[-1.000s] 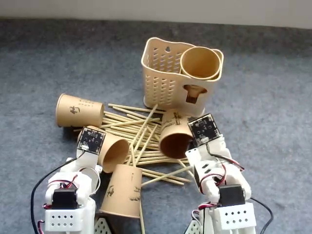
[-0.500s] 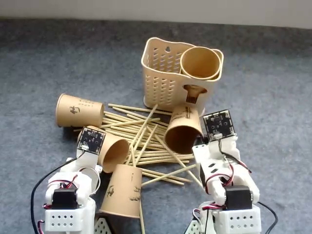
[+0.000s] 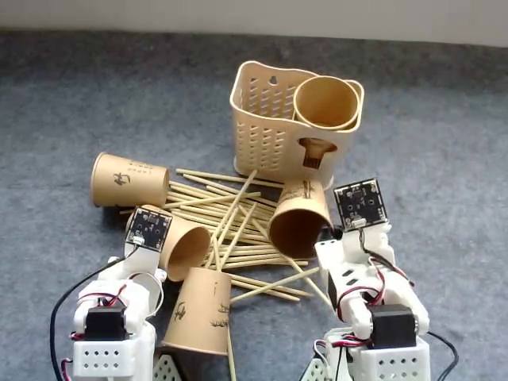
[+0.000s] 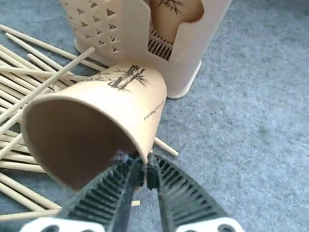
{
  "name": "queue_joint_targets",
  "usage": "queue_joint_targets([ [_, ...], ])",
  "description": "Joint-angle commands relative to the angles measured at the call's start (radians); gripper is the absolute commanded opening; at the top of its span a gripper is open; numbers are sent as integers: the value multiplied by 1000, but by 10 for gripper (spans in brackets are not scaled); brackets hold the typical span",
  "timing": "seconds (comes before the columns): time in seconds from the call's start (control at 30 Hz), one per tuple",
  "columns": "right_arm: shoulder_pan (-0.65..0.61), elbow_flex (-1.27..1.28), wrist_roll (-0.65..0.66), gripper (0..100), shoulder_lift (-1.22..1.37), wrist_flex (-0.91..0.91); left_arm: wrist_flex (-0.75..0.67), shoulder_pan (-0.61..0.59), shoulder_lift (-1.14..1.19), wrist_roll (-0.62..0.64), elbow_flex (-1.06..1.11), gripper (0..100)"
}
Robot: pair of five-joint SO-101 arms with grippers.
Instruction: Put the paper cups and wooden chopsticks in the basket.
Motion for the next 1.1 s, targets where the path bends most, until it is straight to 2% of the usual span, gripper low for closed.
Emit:
queue_joint_targets([
  [0.0, 10, -108, -2, 7, -15, 50, 5, -8, -12, -2, 19, 7],
  [0.17, 7, -237, 0, 7, -8, 137, 5, -8, -12, -2, 19, 7],
  [0.53, 7, -437, -3, 9, 2, 163, 5, -8, -12, -2, 19, 7],
  [0.83, 7, -696, -11, 9, 248, 163, 5, -8, -12, -2, 19, 7],
  [1.07, 7, -983, -114, 9, 470, 163, 5, -8, -12, -2, 19, 7],
])
